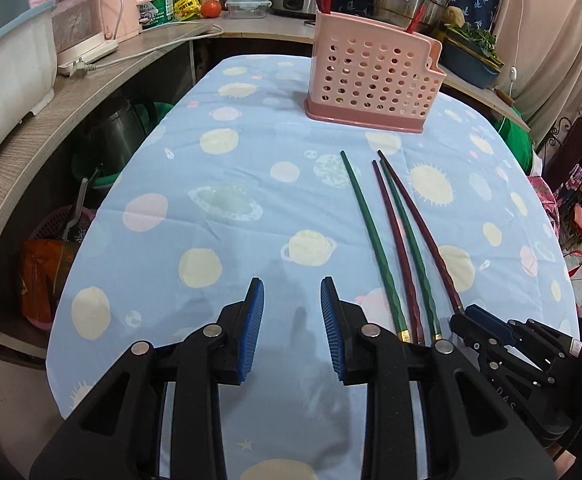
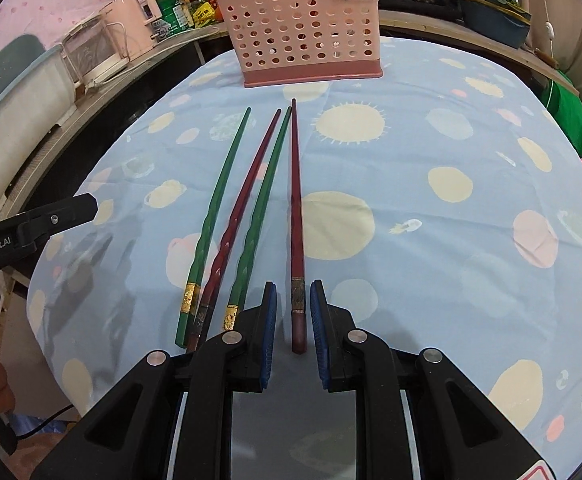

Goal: Organize utensils
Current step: 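Close the left tool on a green chopstick while the right tool grasps a dark red chopstick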

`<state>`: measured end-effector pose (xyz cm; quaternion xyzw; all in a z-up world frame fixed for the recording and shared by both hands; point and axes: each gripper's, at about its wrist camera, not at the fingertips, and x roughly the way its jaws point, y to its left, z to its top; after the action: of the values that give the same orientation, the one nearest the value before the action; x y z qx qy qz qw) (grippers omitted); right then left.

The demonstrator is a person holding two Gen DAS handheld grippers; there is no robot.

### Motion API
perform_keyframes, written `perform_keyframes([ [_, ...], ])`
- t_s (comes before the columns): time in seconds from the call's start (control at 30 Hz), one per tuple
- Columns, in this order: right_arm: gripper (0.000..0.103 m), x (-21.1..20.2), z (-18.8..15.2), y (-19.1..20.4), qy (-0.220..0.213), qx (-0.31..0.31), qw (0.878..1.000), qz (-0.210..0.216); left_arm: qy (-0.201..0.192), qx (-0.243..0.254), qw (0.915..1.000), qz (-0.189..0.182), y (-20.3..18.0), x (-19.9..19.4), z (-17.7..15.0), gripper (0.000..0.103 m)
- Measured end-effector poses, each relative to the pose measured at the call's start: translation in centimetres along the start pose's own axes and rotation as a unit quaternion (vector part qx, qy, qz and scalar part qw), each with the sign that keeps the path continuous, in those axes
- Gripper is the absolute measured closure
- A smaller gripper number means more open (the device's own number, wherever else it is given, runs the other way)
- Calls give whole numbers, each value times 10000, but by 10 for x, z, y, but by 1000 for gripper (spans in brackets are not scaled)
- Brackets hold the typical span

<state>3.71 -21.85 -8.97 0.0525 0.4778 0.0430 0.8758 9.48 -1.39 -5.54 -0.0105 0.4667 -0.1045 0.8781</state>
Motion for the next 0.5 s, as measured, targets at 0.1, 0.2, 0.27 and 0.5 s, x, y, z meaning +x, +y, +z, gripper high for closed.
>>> perform_keyframes([
  [0.1,86,0,0,0,-18,-47,10000,-55,45,6,10000,-10,-1,1,-3,75],
  [0.2,91,0,-1,0,-36,-75,9999,-150,83,23,10000,-28,-3,3,-6,75],
  [0.27,96,-1,-2,-1,-53,-47,9998,-200,112,38,9999,-39,-4,4,-7,75],
  [0.5,96,-8,-7,-14,-137,220,9993,-266,239,160,9995,-139,-16,8,-14,72],
])
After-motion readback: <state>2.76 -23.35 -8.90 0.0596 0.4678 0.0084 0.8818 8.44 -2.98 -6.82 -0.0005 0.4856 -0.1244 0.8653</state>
